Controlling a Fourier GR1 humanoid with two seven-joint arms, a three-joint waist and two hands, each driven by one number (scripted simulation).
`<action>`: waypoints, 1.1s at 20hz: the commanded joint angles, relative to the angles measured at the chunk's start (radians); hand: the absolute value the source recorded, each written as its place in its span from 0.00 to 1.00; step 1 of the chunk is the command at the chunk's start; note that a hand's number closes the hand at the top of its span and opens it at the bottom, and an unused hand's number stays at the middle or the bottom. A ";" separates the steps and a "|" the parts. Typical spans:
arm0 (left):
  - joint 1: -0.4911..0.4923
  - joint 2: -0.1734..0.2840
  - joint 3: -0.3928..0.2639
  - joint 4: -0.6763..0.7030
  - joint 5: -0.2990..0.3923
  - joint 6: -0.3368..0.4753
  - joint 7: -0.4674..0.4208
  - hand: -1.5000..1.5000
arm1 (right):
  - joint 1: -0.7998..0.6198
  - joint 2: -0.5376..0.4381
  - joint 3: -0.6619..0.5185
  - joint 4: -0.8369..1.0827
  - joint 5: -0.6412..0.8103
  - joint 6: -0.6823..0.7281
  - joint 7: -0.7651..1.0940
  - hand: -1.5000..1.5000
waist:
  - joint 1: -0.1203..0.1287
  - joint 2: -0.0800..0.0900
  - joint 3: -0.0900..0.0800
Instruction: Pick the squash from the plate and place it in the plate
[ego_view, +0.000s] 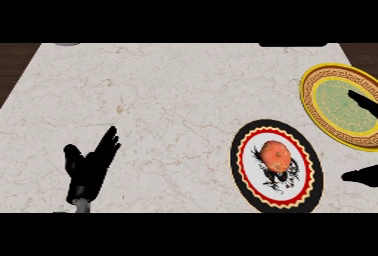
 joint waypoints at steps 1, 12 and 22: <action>-0.064 -0.026 0.023 0.080 -0.011 0.006 -0.016 0.50 | 0.005 0.069 0.086 -0.096 0.102 -0.019 0.133 0.00 | 0.000 0.002 0.001; -0.026 0.006 0.075 0.051 0.009 -0.075 -0.009 0.50 | 0.001 0.231 0.175 -0.113 0.301 0.028 0.314 0.00 | 0.002 0.002 0.001; -0.044 -0.036 0.100 0.037 -0.042 -0.068 0.020 0.50 | -0.030 0.400 0.162 -0.055 0.460 0.064 0.300 0.00 | 0.004 0.002 0.001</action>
